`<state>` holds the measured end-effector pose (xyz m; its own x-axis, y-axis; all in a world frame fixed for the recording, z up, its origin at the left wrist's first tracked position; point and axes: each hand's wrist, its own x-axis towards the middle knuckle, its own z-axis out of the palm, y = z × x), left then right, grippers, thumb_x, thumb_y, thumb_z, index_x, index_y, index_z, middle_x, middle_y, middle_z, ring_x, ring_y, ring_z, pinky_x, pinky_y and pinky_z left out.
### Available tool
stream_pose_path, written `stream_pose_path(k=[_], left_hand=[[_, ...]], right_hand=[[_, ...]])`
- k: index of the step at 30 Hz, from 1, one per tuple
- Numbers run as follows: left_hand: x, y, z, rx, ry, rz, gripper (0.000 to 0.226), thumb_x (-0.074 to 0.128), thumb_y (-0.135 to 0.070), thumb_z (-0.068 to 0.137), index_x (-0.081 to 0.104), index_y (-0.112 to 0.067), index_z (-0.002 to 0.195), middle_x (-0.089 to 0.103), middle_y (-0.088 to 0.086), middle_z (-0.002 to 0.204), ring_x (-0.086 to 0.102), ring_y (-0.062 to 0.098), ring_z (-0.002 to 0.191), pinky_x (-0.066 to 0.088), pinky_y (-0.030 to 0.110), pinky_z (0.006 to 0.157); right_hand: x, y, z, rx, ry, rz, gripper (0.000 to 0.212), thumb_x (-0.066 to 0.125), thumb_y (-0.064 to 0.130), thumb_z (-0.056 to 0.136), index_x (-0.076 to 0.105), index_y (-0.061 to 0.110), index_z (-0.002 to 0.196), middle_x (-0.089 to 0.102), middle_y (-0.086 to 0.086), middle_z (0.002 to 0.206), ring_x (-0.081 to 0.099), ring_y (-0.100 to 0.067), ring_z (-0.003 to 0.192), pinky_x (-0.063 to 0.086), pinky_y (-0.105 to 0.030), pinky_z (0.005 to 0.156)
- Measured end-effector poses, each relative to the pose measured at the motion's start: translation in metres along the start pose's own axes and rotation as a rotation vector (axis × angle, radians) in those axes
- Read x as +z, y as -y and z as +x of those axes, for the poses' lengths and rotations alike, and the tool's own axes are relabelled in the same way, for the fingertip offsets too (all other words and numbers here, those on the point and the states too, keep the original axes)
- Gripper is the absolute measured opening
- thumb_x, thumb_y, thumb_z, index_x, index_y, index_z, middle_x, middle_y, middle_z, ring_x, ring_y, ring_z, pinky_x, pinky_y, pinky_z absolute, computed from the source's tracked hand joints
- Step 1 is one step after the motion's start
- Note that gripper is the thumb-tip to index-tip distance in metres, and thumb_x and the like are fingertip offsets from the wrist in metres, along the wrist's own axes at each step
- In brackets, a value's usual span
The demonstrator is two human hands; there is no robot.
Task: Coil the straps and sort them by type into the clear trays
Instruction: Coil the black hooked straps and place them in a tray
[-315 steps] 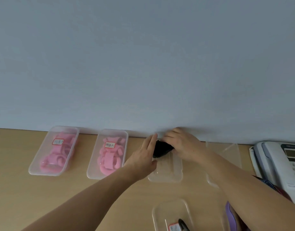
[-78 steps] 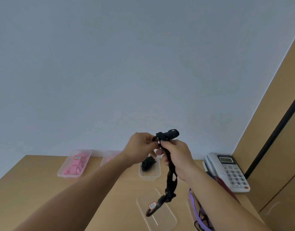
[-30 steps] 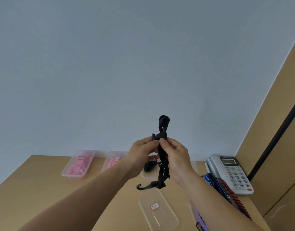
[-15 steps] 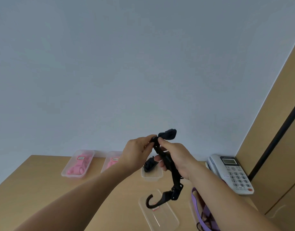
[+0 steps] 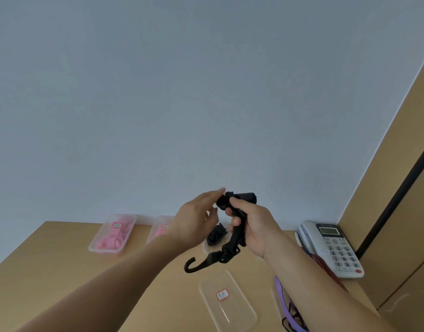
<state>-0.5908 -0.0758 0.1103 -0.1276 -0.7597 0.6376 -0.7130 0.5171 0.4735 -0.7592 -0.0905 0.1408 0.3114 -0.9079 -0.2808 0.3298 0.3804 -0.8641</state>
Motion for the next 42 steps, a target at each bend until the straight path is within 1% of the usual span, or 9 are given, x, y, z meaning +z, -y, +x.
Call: stream_pose_path(k=[2,4,13,22,27,32,35,39,42], left_hand=[[-0.008,-0.012,0.003,-0.454,0.172,-0.57,0.054,0.053,-0.026,0.087,0.047,-0.032,0.141,0.069,-0.008,0.117,0.071,0.012,0.093,0.056,0.027,0.078],[-0.017,-0.014,0.01,-0.582,0.279,-0.843,0.039,0.05,-0.033,0.088,0.066,-0.023,0.122,0.073,0.0,0.11,0.071,0.022,0.1,0.052,0.035,0.079],[-0.013,-0.022,0.009,-0.564,0.159,-0.713,0.02,0.058,-0.015,0.097,0.07,-0.023,0.111,0.077,0.001,0.09,0.072,0.015,0.095,0.046,0.031,0.075],[-0.007,-0.033,0.0,-0.196,0.016,0.07,0.026,0.05,-0.007,0.093,0.067,-0.018,0.111,0.061,0.006,0.065,0.049,0.022,0.054,0.042,0.033,0.057],[-0.007,-0.036,0.0,-0.12,0.047,0.246,0.03,0.046,-0.011,0.099,0.062,-0.016,0.125,0.068,0.006,0.072,0.058,0.029,0.061,0.043,0.035,0.058],[-0.013,-0.02,-0.003,0.217,-0.075,0.366,0.034,0.07,0.011,0.073,0.072,-0.009,0.1,0.057,0.002,0.054,0.048,0.027,0.039,0.042,0.03,0.033],[-0.012,-0.003,-0.005,0.336,-0.118,0.242,0.033,0.058,-0.002,0.087,0.067,-0.018,0.114,0.074,-0.004,0.08,0.066,0.02,0.058,0.053,0.026,0.047],[-0.014,-0.002,-0.003,-0.24,0.075,-0.312,0.045,0.057,-0.012,0.091,0.056,-0.041,0.125,0.073,-0.018,0.107,0.071,0.007,0.083,0.056,0.023,0.076],[-0.021,-0.007,0.002,-0.599,0.251,-0.807,0.045,0.052,-0.032,0.088,0.055,-0.023,0.132,0.074,-0.001,0.112,0.071,0.018,0.103,0.052,0.035,0.08]], right_hand=[[-0.002,-0.001,0.0,-0.072,0.018,-0.008,0.017,0.067,0.018,0.09,0.072,0.004,0.099,0.063,-0.006,0.072,0.043,-0.013,0.046,0.043,-0.027,0.056],[-0.005,-0.002,0.001,-0.123,0.054,-0.028,0.015,0.066,0.017,0.09,0.072,0.005,0.097,0.061,-0.006,0.073,0.044,-0.014,0.048,0.041,-0.028,0.057],[-0.005,-0.002,-0.004,-0.088,0.067,-0.085,0.027,0.07,0.029,0.089,0.074,0.005,0.101,0.073,-0.01,0.086,0.05,-0.015,0.053,0.046,-0.029,0.057],[0.0,-0.004,-0.008,0.018,-0.049,-0.181,0.019,0.07,0.018,0.086,0.069,0.0,0.094,0.068,-0.01,0.07,0.056,-0.017,0.051,0.047,-0.024,0.05],[0.008,-0.012,-0.007,0.014,-0.079,-0.13,0.024,0.061,0.019,0.087,0.069,-0.002,0.096,0.068,-0.012,0.072,0.058,-0.02,0.054,0.048,-0.029,0.051],[0.002,-0.005,-0.01,0.098,-0.012,-0.053,0.045,0.061,0.046,0.087,0.077,0.004,0.089,0.07,-0.014,0.079,0.055,-0.018,0.051,0.048,-0.025,0.049],[0.0,-0.008,-0.009,0.087,-0.013,-0.062,0.047,0.066,0.049,0.088,0.074,0.004,0.102,0.07,-0.012,0.078,0.054,-0.016,0.05,0.048,-0.026,0.05],[0.0,-0.008,-0.011,0.011,-0.011,0.03,0.035,0.071,0.035,0.087,0.075,0.003,0.099,0.072,-0.012,0.08,0.053,-0.014,0.052,0.051,-0.026,0.053],[-0.001,-0.007,-0.01,-0.106,-0.004,-0.047,0.034,0.068,0.036,0.089,0.075,0.005,0.102,0.073,-0.009,0.088,0.057,-0.014,0.057,0.049,-0.028,0.058]])
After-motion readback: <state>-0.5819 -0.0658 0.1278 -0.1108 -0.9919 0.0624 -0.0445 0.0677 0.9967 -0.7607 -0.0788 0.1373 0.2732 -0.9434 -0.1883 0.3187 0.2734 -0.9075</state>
